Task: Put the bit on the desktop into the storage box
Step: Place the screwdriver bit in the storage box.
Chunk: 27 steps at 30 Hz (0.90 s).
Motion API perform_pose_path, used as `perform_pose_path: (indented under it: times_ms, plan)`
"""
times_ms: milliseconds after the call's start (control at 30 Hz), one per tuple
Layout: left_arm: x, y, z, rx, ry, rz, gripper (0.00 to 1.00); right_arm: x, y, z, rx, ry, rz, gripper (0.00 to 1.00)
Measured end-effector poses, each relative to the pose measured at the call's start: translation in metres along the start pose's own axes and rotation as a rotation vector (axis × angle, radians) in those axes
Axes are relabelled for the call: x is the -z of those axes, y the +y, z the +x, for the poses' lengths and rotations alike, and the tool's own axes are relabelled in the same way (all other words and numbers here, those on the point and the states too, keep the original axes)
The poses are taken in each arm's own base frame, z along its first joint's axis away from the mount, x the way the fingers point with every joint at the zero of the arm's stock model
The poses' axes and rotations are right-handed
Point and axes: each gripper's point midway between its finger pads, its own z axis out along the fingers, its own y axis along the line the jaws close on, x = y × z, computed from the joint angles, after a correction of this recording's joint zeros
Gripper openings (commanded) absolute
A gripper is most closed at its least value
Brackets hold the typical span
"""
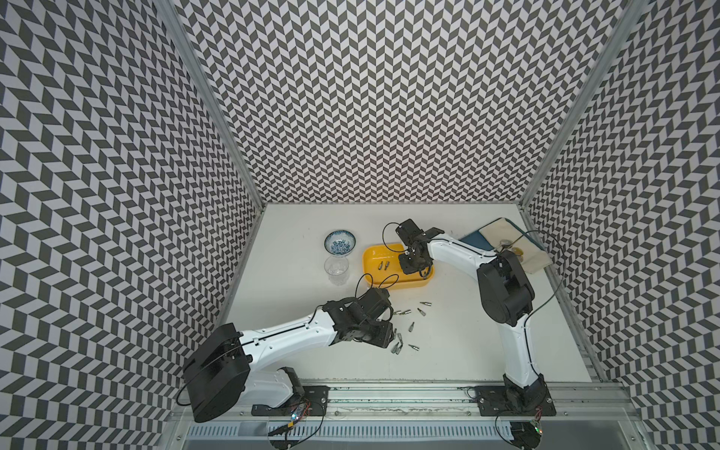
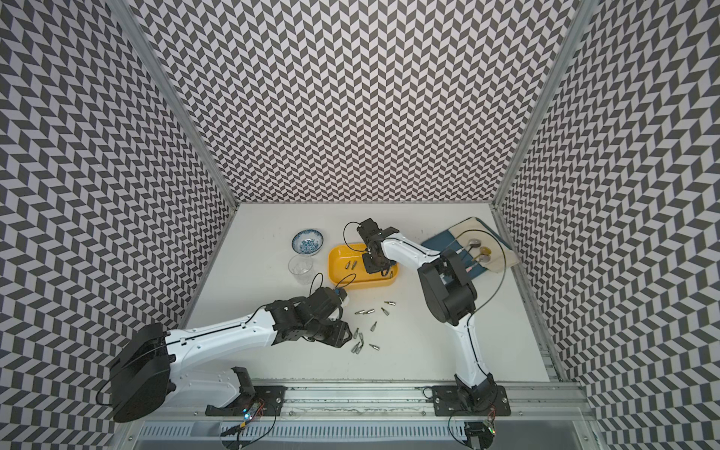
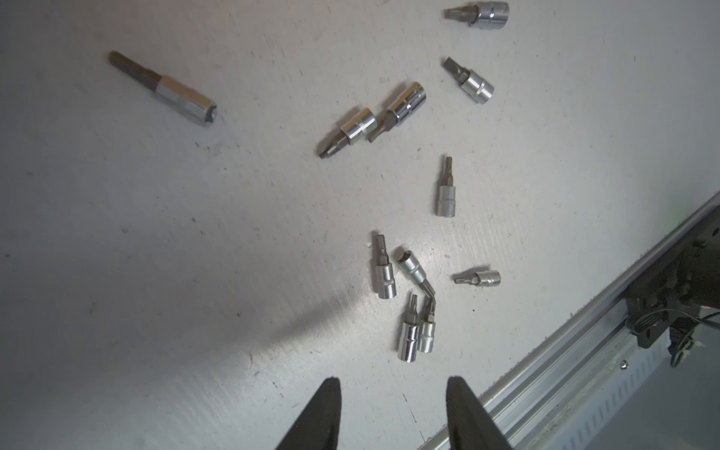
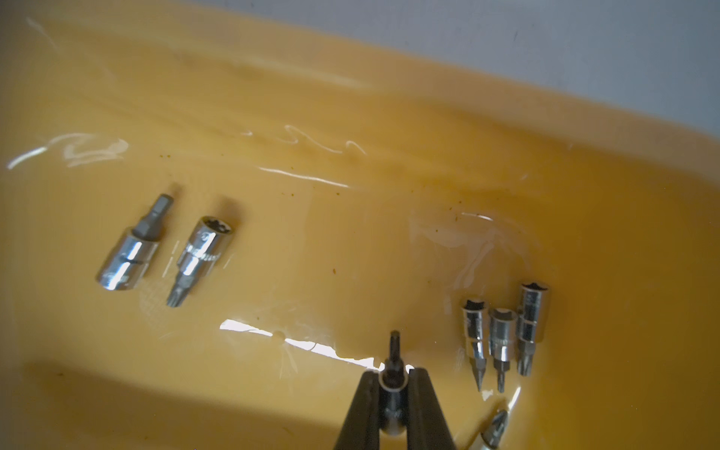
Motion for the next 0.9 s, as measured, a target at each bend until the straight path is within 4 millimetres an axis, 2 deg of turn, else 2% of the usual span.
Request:
perform_pose_path:
  times_ms: [233,433,667,900]
  plan:
    - [-0.01,-0.001,0.003,-0.017,0.026,-0.025,0.48,-0.011,0.0,0.003,0.016,0.022,0.006,0.0]
    - [-0.016,-0.005,0.0,-0.031,0.035,-0.042,0.47,-0.011,0.0,0.002,0.019,0.019,0.005,0.13]
    - [-0.021,-0.011,0.001,-0.057,0.045,-0.056,0.48,-0.011,0.001,0.001,0.02,0.019,0.006,0.18]
    - [-0.031,-0.01,0.009,-0.086,0.08,-0.109,0.46,-0.009,0.001,-0.002,0.02,0.013,0.004,0.29]
